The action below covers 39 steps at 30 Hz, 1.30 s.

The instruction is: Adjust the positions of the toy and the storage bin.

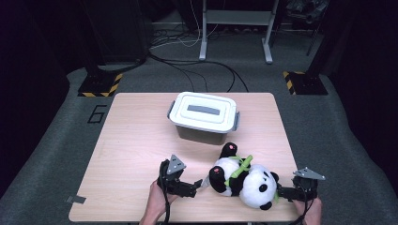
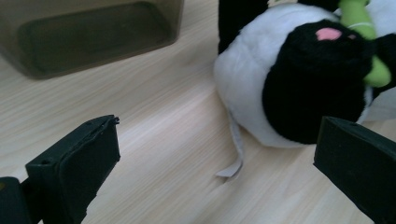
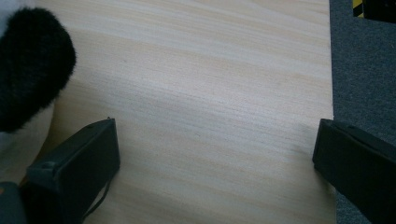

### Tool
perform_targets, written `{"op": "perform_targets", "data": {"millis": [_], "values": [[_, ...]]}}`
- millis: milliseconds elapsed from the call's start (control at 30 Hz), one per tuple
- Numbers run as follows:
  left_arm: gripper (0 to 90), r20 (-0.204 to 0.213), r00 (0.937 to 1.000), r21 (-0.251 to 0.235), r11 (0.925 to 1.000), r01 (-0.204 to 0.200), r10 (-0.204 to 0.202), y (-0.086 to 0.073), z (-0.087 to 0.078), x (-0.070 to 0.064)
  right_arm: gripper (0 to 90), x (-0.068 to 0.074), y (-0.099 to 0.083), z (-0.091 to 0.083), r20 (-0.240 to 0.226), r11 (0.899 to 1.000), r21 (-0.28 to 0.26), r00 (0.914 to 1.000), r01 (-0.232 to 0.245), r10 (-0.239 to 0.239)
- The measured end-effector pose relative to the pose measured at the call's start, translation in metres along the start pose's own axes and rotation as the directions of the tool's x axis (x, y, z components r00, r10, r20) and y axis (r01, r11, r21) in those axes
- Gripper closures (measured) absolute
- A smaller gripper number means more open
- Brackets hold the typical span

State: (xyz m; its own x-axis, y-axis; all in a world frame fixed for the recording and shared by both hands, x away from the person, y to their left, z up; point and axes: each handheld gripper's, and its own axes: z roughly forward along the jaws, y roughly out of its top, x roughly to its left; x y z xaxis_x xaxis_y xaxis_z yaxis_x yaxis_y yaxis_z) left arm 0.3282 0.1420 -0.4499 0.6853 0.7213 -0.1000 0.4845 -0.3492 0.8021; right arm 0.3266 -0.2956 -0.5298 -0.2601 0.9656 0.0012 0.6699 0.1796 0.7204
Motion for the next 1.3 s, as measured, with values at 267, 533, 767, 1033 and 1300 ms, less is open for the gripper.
{"op": "perform_targets", "data": {"millis": [267, 533, 767, 1033, 1300], "values": [[0.0, 0.051, 0.9982, -0.005, 0.9995, -0.032, 0.032, 0.013, 0.007, -0.015, 0.0, 0.0, 0.0, 0.0, 0.0, 1.0, 0.0, 1.0, 0.0, 0.0], [16.1, 0.088, 0.9891, 0.016, 0.9927, -0.12, 0.118, 0.027, 0.022, -0.034, 0.1, 0.0, 0.0, 0.0, 0.0, 1.0, 0.0, 1.0, 0.0, 0.0], [43.1, 0.133, 0.9863, 0.015, 0.9948, -0.101, 0.098, 0.026, 0.031, -0.038, 0.1, 0.0, 0.0, 0.0, 0.0, 1.0, 0.0, 1.0, 0.0, 0.0], [60.7, 0.15, 0.9818, -0.037, 0.9929, -0.113, 0.117, 0.018, 0.034, -0.039, 0.2, 0.0, 0.0, 0.0, 0.001, 1.0, 0.0, 1.0, 0.0, 0.0], [67.6, 0.163, 0.9806, -0.06, 0.9931, -0.1, 0.109, 0.013, 0.033, -0.037, 0.3, 0.0, 0.0, 0.0, 0.001, 1.0, -0.001, 1.0, 0.0, 0.0]]}}
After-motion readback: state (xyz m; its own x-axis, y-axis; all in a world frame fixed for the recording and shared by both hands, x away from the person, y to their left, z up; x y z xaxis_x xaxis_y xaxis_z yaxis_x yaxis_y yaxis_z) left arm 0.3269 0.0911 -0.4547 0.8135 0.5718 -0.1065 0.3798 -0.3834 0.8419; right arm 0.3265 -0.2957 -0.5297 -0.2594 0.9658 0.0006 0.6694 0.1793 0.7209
